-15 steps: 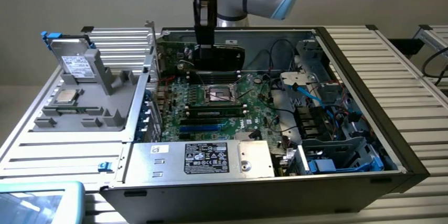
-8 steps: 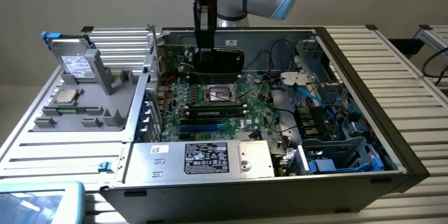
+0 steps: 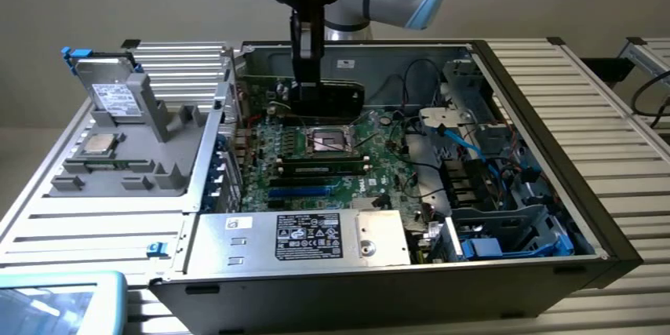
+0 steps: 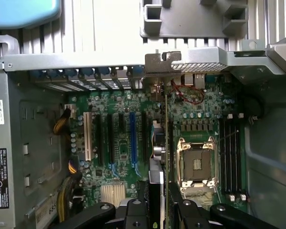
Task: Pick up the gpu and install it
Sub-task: 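Insert the gpu into the slot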
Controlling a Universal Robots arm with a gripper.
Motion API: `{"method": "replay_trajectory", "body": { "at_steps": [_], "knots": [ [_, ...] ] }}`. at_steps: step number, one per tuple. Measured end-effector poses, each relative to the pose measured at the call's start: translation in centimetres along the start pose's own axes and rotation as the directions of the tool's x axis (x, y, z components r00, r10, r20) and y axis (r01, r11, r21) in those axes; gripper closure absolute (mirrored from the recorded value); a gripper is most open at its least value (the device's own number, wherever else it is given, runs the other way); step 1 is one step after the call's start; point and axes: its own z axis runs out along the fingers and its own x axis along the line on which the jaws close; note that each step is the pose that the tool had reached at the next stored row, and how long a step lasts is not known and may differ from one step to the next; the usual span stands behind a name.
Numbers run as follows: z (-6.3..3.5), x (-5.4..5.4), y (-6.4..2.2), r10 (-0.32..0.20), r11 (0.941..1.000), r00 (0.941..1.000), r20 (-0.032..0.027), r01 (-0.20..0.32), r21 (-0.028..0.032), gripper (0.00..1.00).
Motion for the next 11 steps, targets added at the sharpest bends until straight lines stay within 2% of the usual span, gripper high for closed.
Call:
{"method": "replay_trajectory", "body": {
  "at_steps": [11],
  "knots": [
    [1.35, 0.1, 0.01, 0.000, 1.0000, 1.0000, 0.0058, 0.000, -0.0004, 0.73]
  ]
}}
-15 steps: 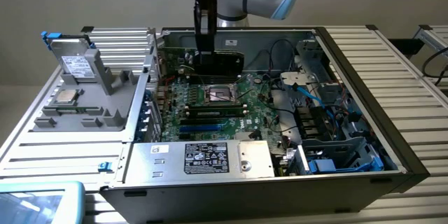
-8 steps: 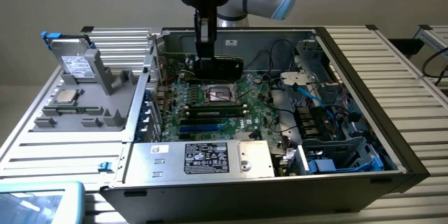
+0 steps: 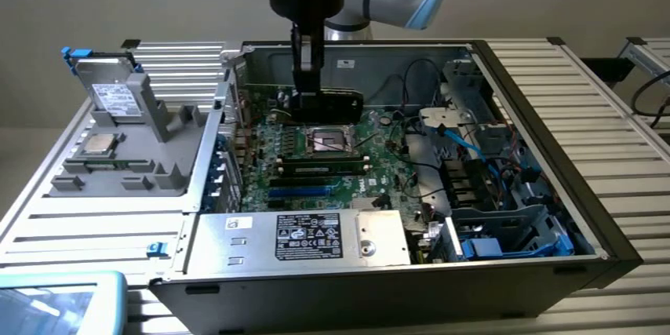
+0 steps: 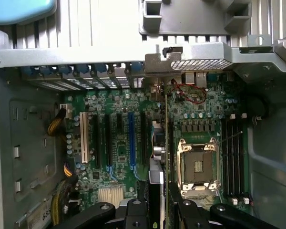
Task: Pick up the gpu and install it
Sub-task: 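Insert the gpu into the slot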
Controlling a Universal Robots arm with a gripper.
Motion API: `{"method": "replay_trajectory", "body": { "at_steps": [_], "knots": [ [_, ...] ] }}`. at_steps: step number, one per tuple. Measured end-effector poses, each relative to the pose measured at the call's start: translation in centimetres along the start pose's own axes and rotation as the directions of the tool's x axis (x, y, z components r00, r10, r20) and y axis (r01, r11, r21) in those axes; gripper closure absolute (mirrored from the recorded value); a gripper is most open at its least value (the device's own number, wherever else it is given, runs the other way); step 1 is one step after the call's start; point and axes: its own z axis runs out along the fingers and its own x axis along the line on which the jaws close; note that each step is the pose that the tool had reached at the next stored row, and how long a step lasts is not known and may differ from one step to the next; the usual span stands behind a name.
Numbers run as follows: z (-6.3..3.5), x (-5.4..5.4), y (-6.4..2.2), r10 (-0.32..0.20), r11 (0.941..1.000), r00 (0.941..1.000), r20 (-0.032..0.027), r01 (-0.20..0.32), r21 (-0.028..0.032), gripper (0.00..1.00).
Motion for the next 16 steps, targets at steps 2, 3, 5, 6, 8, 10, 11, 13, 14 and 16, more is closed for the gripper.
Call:
{"method": "replay_trajectory", "body": {
  "at_steps": [2, 3, 5, 6, 8, 10, 11, 13, 14, 16],
  "knots": [
    [0.21, 0.0, 0.00, 0.000, 1.0000, 1.0000, 0.0011, 0.000, -0.0002, 0.73],
    [0.31, 0.0, 0.00, 0.000, 1.0000, 1.0000, 0.0017, 0.000, -0.0002, 0.73],
    [0.49, 0.0, 0.00, 0.000, 1.0000, 1.0000, 0.0026, 0.000, -0.0004, 0.73],
    [0.57, 0.0, 0.00, 0.000, 1.0000, 1.0000, 0.0030, 0.000, -0.0005, 0.73],
    [0.75, 0.0, 0.00, 0.000, 1.0000, 1.0000, 0.0039, 0.000, -0.0008, 0.73],
    [0.93, 0.0, 0.01, 0.000, 1.0000, 1.0000, 0.0047, 0.000, -0.0012, 0.73],
    [1.04, 0.0, 0.01, 0.000, 1.0000, 1.0000, 0.0051, 0.000, -0.0012, 0.73],
    [1.20, 0.1, 0.00, 0.000, 1.0000, 1.0000, 0.0060, 0.000, -0.0014, 0.73],
    [1.26, 0.1, 0.00, 0.000, 1.0000, 1.0000, 0.0064, 0.000, -0.0018, 0.73],
    [1.42, 0.3, -0.01, 0.000, 1.0000, 1.0000, 0.0084, 0.000, -0.0023, 0.73]
  ]
}}
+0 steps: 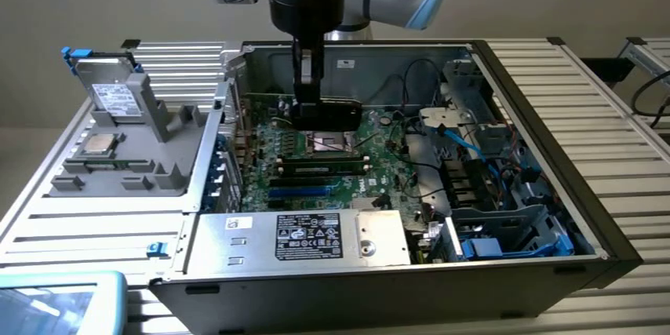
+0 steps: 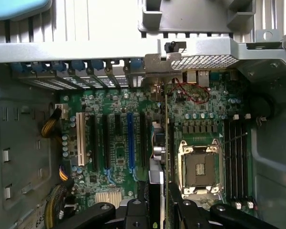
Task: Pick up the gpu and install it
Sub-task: 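Insert the gpu into the slot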
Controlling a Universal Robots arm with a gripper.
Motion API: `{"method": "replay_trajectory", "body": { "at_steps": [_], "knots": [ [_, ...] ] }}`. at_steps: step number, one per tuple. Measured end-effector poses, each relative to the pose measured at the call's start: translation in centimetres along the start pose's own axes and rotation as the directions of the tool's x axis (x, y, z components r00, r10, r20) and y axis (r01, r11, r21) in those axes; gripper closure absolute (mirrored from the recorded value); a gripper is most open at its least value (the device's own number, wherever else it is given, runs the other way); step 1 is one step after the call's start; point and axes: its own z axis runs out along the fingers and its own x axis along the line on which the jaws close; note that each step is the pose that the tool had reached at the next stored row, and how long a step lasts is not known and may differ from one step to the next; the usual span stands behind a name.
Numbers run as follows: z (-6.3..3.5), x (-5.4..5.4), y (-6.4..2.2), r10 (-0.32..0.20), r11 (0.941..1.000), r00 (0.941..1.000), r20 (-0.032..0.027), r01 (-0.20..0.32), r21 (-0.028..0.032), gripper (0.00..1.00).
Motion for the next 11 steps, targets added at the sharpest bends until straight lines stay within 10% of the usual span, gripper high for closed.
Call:
{"method": "replay_trajectory", "body": {
  "at_steps": [11],
  "knots": [
    [1.42, 1.9, -0.11, 0.000, 1.0000, 1.0000, 0.0097, 0.000, -0.0011, 0.73]
  ]
}}
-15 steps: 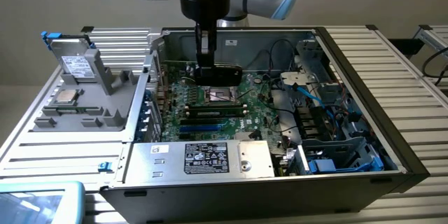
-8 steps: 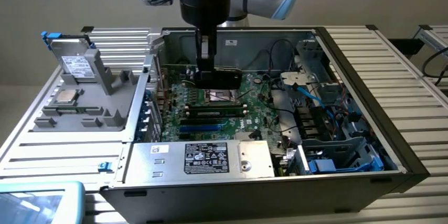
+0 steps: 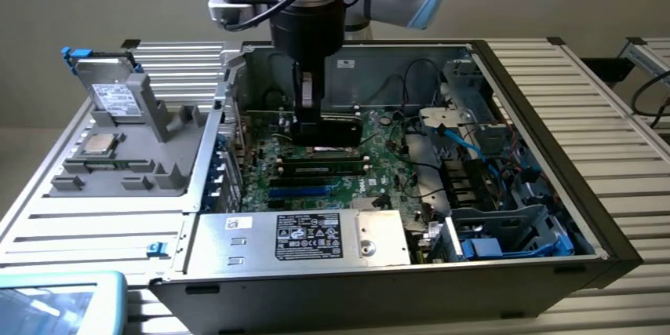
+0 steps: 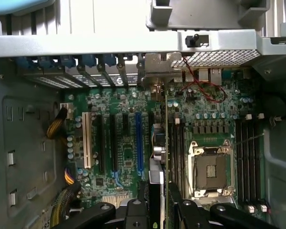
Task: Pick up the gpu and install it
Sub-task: 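Insert the gpu into the slot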
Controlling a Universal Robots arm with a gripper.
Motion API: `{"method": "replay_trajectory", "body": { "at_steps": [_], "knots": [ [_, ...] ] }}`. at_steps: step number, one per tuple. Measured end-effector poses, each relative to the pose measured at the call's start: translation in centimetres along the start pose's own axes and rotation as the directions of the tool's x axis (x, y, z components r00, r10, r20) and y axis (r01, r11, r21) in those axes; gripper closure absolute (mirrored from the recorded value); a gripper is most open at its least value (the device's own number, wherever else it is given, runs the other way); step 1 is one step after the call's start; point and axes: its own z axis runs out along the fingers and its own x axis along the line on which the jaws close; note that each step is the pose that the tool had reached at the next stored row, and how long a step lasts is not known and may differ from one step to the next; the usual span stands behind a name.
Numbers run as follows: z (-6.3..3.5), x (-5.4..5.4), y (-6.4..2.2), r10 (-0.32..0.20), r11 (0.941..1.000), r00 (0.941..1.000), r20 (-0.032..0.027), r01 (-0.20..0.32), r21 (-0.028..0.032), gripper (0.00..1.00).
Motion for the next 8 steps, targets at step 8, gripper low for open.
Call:
{"method": "replay_trajectory", "body": {
  "at_steps": [8],
  "knots": [
    [1.33, 1.1, -0.05, 0.000, 1.0000, 1.0000, 0.0016, 0.000, -0.0001, 0.73]
  ]
}}
